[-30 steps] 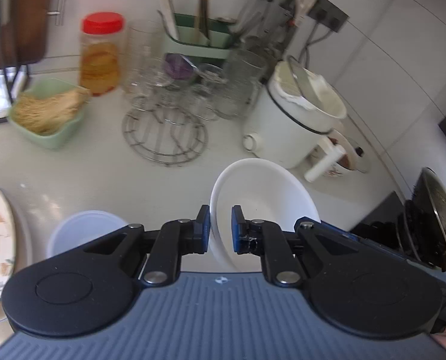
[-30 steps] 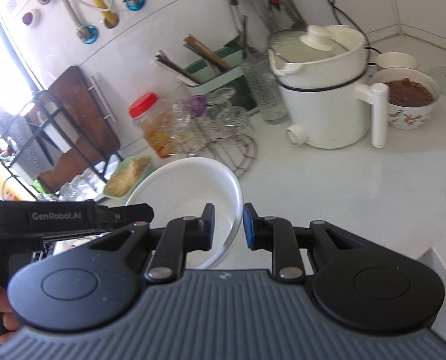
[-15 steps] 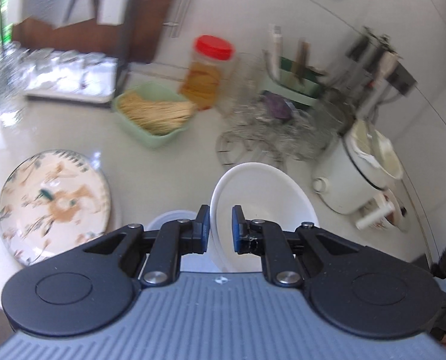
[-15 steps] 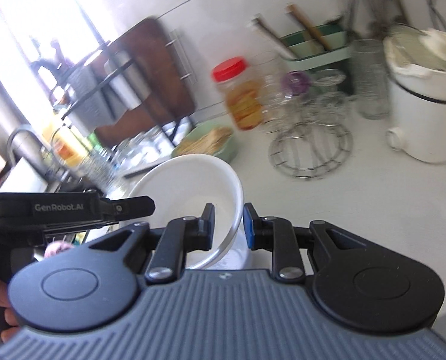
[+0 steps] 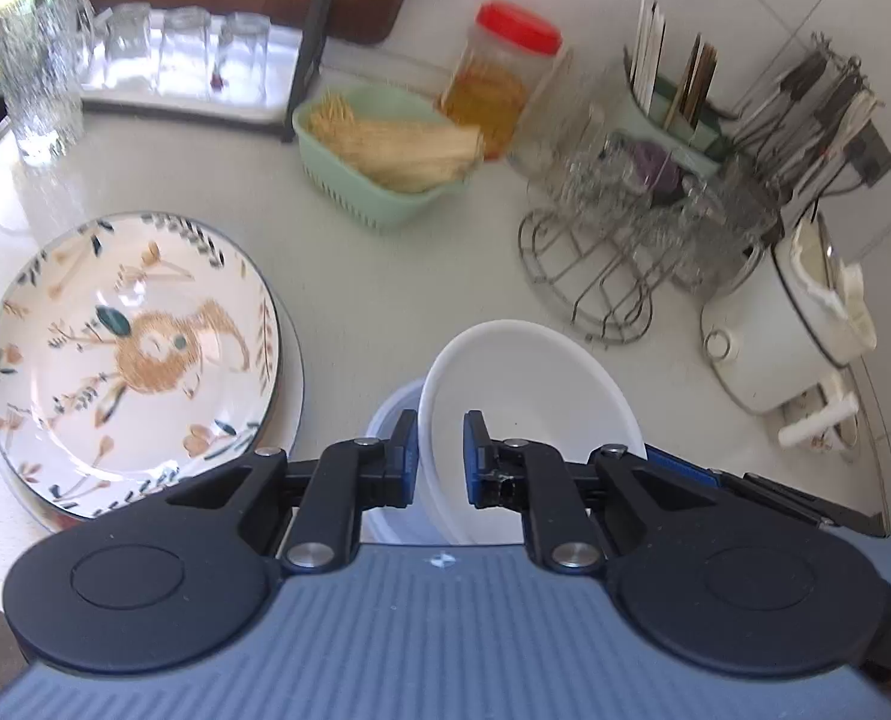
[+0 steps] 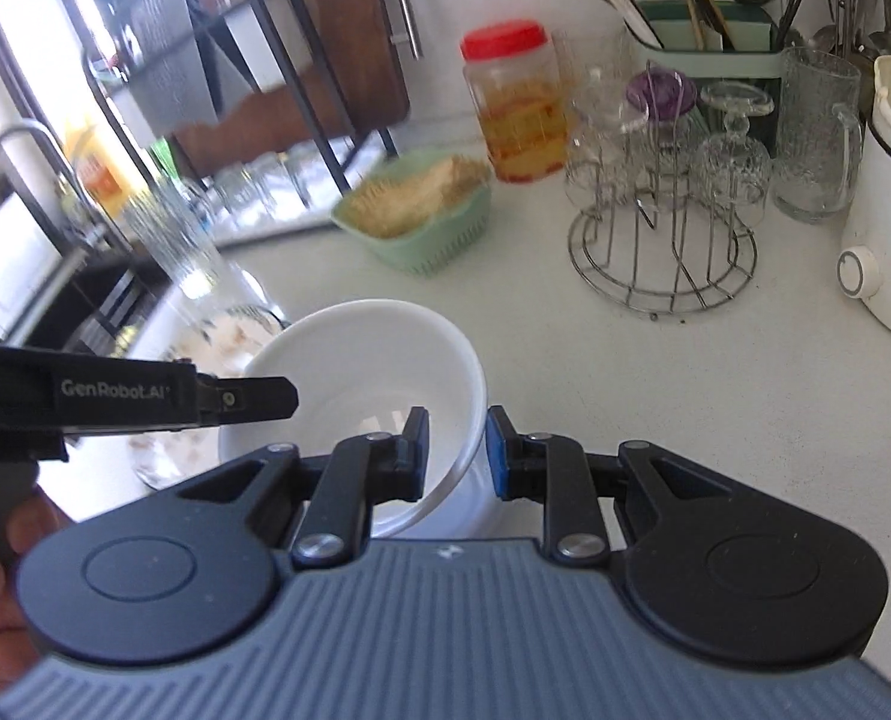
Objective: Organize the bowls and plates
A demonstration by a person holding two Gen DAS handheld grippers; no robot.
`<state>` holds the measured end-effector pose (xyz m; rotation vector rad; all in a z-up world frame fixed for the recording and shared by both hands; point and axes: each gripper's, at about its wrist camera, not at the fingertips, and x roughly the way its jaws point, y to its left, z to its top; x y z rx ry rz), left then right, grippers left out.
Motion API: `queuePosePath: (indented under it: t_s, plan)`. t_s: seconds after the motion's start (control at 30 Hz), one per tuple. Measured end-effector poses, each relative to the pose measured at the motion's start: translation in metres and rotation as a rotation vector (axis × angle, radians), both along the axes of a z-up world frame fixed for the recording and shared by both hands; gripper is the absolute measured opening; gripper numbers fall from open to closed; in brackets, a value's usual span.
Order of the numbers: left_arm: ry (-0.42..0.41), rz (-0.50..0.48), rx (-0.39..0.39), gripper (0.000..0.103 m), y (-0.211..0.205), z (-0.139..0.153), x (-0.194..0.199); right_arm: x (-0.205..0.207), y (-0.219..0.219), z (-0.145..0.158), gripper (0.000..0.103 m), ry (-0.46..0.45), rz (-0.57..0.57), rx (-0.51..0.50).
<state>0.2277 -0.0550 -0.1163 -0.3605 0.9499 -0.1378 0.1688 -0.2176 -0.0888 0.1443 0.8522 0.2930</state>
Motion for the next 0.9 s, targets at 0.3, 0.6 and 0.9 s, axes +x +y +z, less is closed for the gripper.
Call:
queuePosePath:
  t_s: [0.3,0.6,0.9]
  plan:
    - [0.019,0.046,-0.019,0.016,0.008,-0.026,0.000,0.005,0.010,-0.019,0.024,0.051,0.050,-0.045]
    - [0.037,0.092,-0.056,0.042,0.025,-0.025,-0.012,0.002,-0.001,-0.013,0.038,0.044,0.007,0.012]
    - [0.100,0.040,-0.148,0.044,0.023,-0.048,-0.026,0.008,-0.009,-0.025,0.045,0.088,-0.034,0.057]
